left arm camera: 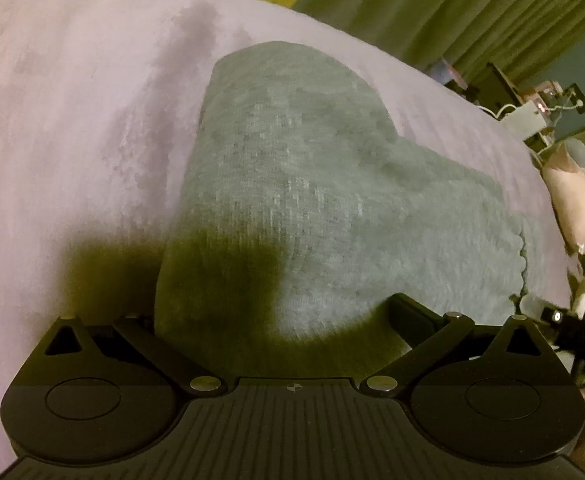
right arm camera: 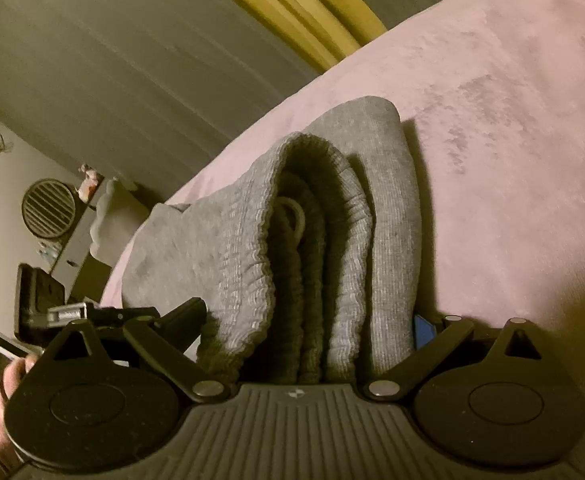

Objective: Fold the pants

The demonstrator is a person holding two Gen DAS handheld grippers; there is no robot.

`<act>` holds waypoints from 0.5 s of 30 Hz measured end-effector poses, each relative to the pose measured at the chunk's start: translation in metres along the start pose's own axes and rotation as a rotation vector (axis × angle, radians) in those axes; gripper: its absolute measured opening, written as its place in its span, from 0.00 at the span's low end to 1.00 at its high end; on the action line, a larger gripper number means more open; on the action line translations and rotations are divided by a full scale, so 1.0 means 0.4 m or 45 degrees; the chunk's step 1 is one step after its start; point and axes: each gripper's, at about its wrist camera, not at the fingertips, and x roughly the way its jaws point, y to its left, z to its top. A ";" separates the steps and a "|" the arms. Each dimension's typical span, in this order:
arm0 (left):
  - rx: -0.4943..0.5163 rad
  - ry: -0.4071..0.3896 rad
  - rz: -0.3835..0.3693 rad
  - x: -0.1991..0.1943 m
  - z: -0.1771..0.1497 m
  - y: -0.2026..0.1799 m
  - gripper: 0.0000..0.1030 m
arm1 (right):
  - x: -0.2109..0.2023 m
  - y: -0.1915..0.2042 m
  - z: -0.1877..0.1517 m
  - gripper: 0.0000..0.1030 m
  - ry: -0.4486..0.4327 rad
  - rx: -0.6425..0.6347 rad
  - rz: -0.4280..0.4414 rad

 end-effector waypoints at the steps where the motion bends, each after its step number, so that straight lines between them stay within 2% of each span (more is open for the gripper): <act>1: 0.011 -0.007 0.000 -0.003 -0.001 -0.005 1.00 | 0.004 0.004 0.001 0.88 -0.003 0.018 0.008; 3: 0.041 -0.018 -0.019 -0.009 -0.003 -0.015 1.00 | -0.004 -0.008 0.000 0.81 0.003 0.063 0.043; 6: 0.088 -0.028 -0.029 -0.008 -0.007 -0.026 0.99 | 0.004 -0.021 0.009 0.80 0.017 0.089 0.066; 9: 0.066 -0.026 -0.033 -0.002 -0.002 -0.020 0.99 | 0.013 -0.014 0.007 0.85 0.026 0.058 0.045; 11: 0.040 -0.033 -0.043 -0.001 0.002 -0.014 0.99 | 0.027 0.008 0.003 0.92 0.021 0.015 0.036; 15: 0.016 -0.065 -0.131 -0.015 0.003 -0.011 0.98 | 0.026 0.012 -0.001 0.92 0.002 0.008 0.023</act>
